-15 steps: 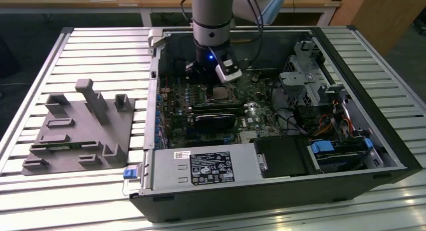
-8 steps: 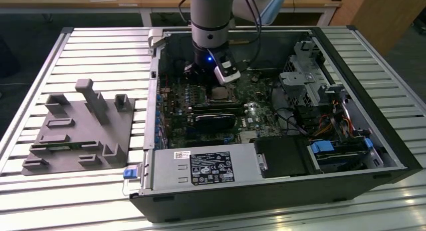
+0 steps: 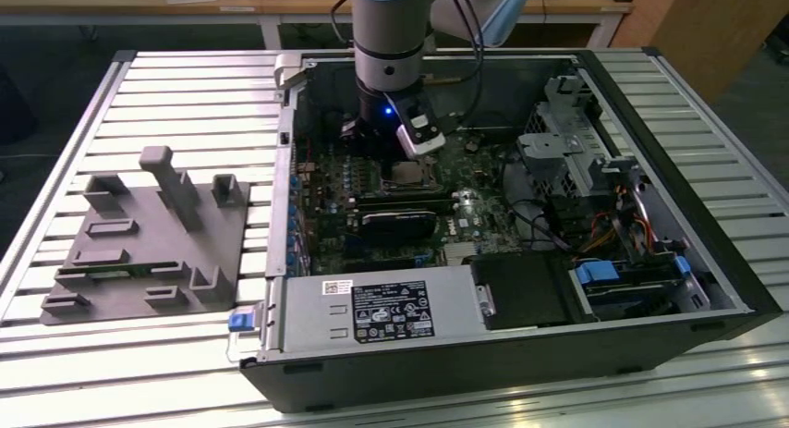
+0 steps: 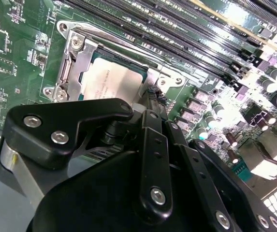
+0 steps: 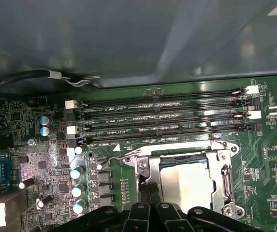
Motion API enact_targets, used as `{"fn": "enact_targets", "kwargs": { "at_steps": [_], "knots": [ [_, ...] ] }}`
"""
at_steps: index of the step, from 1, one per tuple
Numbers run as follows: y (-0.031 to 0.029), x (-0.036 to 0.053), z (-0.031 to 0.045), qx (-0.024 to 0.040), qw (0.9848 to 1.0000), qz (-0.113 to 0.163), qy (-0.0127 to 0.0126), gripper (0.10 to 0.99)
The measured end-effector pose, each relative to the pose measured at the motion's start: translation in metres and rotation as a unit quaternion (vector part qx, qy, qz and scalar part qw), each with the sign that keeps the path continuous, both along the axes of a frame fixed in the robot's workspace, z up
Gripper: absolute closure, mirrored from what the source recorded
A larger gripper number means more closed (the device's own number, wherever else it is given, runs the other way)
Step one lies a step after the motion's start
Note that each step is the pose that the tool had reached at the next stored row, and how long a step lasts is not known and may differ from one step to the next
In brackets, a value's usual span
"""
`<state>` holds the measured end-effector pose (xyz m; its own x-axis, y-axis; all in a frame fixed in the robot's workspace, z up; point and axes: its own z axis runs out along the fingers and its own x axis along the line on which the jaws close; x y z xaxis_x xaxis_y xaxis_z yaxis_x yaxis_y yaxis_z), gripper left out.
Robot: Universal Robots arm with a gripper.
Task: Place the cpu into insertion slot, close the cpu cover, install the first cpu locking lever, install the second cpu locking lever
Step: 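Close the cpu cover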
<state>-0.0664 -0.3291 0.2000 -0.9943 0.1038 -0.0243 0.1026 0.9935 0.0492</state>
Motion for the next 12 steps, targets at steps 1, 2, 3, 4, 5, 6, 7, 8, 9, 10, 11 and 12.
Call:
{"fn": "enact_targets", "kwargs": {
  "at_steps": [1,2,3,4,5,6,7,8,9,10,11,12],
  "knots": [
    [0.0000,0.0004,-0.0001,0.0002,1.0000,0.000,-0.0001,0.980],
    [0.0000,0.0011,-0.0002,0.0002,1.0000,0.000,-0.0001,0.980],
    [0.0001,0.0019,-0.0003,0.0004,1.0000,0.000,-0.0002,0.980],
    [0.0000,0.0026,-0.0003,0.0003,1.0000,0.000,-0.0002,0.980],
    [0.0000,0.0032,-0.0002,0.0001,1.0000,0.000,-0.0001,0.980],
    [0.0000,0.0037,-0.0002,0.0002,1.0000,0.000,-0.0001,0.980],
    [0.0000,0.0042,-0.0002,0.0002,1.0000,0.000,-0.0001,0.980],
    [0.0000,0.0047,-0.0002,0.0002,1.0000,0.000,-0.0001,0.980],
    [0.0000,0.0049,-0.0002,0.0002,1.0000,0.000,-0.0001,0.980],
    [0.0000,0.0049,-0.0002,0.0001,1.0000,0.000,-0.0001,0.980],
    [0.0001,0.0049,0.0000,0.0001,1.0000,0.000,-0.0001,0.980],
    [0.0000,0.0049,0.0007,0.0000,1.0000,0.000,0.0000,0.980]
  ]
}}
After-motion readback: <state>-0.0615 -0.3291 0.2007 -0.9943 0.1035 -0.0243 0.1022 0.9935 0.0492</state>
